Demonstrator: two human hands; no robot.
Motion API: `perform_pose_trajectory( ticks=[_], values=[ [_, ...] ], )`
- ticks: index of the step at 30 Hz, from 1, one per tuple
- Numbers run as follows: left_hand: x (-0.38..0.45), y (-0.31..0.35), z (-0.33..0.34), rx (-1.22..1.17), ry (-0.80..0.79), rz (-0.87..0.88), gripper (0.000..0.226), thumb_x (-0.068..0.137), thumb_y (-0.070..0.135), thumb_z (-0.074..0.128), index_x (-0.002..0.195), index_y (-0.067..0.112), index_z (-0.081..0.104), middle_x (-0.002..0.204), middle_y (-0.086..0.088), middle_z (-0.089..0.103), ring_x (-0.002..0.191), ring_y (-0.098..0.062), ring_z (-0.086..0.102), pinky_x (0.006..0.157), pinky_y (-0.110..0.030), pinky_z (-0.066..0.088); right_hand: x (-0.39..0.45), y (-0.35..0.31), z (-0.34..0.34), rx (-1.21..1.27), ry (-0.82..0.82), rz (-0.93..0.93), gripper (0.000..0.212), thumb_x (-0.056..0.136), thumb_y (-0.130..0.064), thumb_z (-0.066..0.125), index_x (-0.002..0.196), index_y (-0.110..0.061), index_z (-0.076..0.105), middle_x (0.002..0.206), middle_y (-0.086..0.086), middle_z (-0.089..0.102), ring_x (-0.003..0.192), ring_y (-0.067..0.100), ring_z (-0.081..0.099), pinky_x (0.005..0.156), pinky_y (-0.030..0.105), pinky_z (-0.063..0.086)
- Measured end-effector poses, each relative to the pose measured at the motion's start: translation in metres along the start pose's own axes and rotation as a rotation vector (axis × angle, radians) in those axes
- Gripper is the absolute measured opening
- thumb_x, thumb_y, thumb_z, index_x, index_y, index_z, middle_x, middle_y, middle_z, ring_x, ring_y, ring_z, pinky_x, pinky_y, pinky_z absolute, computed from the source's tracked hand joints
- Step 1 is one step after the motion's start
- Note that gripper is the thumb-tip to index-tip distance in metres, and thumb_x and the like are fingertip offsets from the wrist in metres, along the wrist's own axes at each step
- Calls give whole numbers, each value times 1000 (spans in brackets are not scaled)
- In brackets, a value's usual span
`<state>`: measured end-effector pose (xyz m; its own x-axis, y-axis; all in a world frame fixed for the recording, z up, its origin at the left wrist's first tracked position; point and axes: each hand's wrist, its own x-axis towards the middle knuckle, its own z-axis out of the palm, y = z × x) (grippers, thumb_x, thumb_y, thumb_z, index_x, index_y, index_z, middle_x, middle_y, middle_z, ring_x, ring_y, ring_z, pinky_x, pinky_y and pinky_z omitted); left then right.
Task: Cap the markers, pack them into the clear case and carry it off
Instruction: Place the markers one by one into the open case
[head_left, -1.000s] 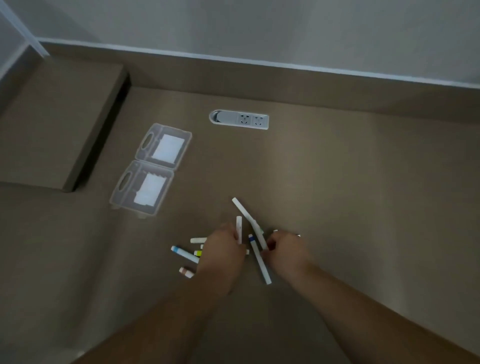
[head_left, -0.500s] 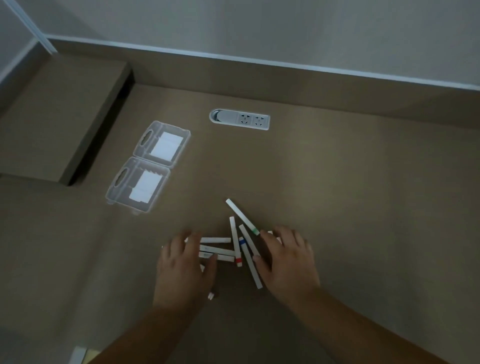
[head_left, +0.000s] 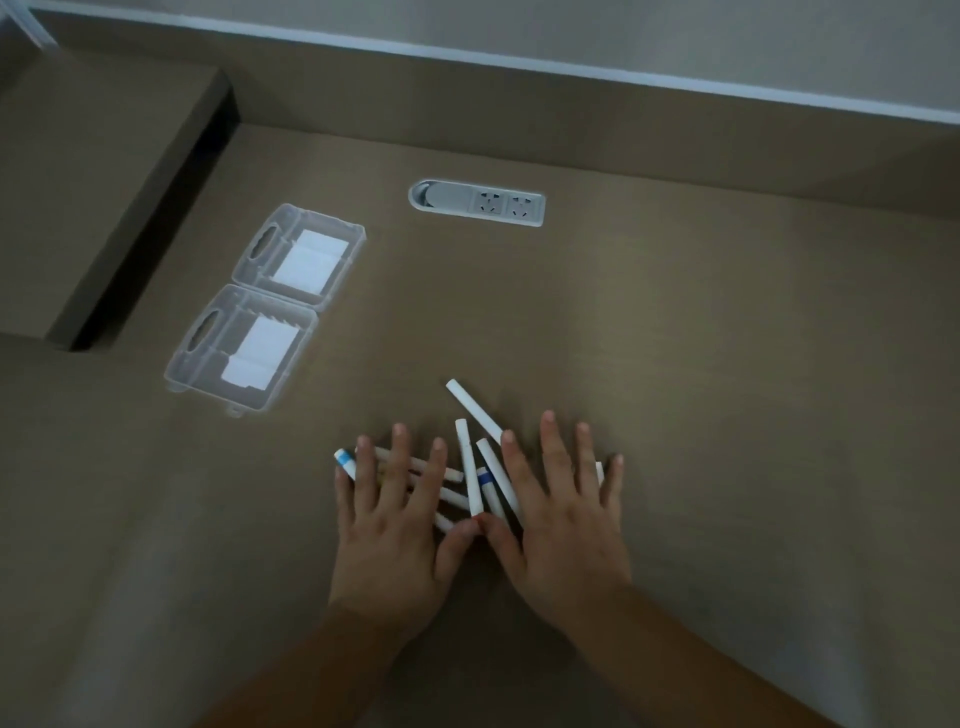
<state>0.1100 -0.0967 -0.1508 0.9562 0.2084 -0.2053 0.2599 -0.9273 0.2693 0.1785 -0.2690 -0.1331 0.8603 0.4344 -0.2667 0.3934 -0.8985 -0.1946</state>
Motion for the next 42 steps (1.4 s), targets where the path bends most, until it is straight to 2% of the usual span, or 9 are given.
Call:
perform_pose_trajectory(
  ticks=[4,7,14,20,27,30,33,37,42],
  values=[
    [33,19,2,43,-12,153,72,94,70,6,157,35,9,167,-5,3,152,-29,-15,121,-59,3,11,6,3,-24,-2,-54,66,96,-59,20,157,-36,8,166,4,7,151,37,6,116,66,10],
    [59,32,1,53,-8,222,75,92,67,-1,157,32,7,167,-4,0,151,-26,-20,121,-58,0,26,17,3,-14,44,-50,63,97,-51,20,157,-34,9,166,0,12,151,34,10,117,62,15],
    [110,67,3,-11,45,338,78,92,64,-6,158,25,10,167,0,5,152,-21,-16,122,-53,-2,57,50,-1,-24,134,47,62,99,-44,16,158,-30,2,167,-3,4,153,29,1,121,54,12],
    [134,82,8,-8,58,382,74,95,62,5,158,22,13,167,-1,9,153,-23,-12,121,-54,1,70,64,-9,-8,165,94,61,98,-42,14,158,-29,10,166,-3,11,153,29,7,121,52,13],
    [144,93,6,-131,15,468,75,95,63,10,158,23,9,167,3,3,152,-19,-14,122,-51,-1,84,81,-15,-6,162,129,64,96,-51,12,157,-34,5,167,-3,6,153,28,2,122,51,9],
    [145,90,0,-280,29,436,75,94,63,12,158,25,7,167,5,-1,152,-17,-15,123,-50,-2,83,79,-21,8,200,121,64,95,-51,10,157,-32,14,166,-1,10,153,29,6,121,53,9],
    [141,73,-12,-294,82,368,74,94,64,14,157,27,7,167,5,0,152,-17,-14,123,-50,0,72,71,-30,26,262,145,65,97,-55,12,156,-31,21,165,1,15,152,30,8,121,54,7],
    [144,21,-35,-50,174,204,76,95,66,17,157,25,5,167,-1,-2,152,-23,-14,123,-49,-2,56,44,-26,-28,248,135,68,95,-61,22,156,-31,20,165,4,18,151,37,10,120,59,9],
    [151,-59,-62,208,256,-47,79,93,67,26,154,18,21,165,-12,10,152,-37,1,121,-57,8,58,23,-6,-113,158,154,76,89,-71,23,155,-32,21,165,6,16,150,41,11,116,66,12]
  ],
)
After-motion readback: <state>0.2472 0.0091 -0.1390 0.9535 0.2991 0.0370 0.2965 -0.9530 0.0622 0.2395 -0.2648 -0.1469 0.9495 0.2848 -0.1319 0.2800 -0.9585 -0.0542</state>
